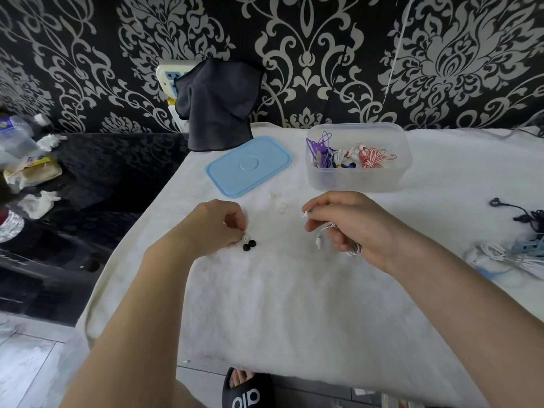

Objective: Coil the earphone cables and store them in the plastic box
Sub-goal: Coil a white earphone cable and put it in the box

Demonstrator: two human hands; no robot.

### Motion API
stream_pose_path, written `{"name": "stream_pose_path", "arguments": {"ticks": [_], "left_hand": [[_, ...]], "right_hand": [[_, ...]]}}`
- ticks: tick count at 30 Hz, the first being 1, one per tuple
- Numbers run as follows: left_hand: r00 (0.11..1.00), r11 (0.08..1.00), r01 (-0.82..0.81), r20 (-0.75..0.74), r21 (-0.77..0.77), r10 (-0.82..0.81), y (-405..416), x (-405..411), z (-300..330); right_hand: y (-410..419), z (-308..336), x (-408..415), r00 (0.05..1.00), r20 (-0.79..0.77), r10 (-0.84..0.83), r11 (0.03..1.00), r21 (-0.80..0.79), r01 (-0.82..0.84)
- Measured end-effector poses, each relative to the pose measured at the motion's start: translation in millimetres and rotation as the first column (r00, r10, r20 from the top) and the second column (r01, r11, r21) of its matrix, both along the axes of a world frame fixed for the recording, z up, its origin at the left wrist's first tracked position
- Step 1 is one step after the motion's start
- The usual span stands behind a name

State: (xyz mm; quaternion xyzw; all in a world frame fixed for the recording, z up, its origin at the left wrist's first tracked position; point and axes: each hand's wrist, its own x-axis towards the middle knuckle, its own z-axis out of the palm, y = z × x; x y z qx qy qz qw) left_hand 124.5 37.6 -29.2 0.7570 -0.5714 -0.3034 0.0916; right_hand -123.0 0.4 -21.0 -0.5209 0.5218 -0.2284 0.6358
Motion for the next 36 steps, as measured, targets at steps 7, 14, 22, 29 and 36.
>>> {"name": "stream_pose_path", "arguments": {"ticks": [7,14,22,29,36], "left_hand": [[1.000,0.999,0.001,-0.011,-0.054,-0.002,2,3,6],[0.979,0.982,0.050,-0.186,-0.184,-0.085,-3,-29,17],[0.943,0.954,0.290,-0.147,-0.077,-0.299,-15,-74,-6],[0.936,0.960,0.279,-0.220,-0.015,-0.276,-11,-60,-3],[0.944,0.953,0.292,-0.139,-0.076,-0.300,-8,-63,-9]], "right_hand": [[-1,1,-3,1.000,0.018,-0.011,1.000,-0.001,0.011],[-3,4,-7,1.000,-0.026,-0.006,1.000,-0.001,0.006],[-4,0,-18,0.962,-0.268,0.048,0.997,-0.047,-0.063],[-5,-2,-18,0.938,-0.335,0.084,0.991,-0.069,-0.113],[-1,2,-16,0.948,-0.296,0.113,0.990,-0.052,-0.134]]}}
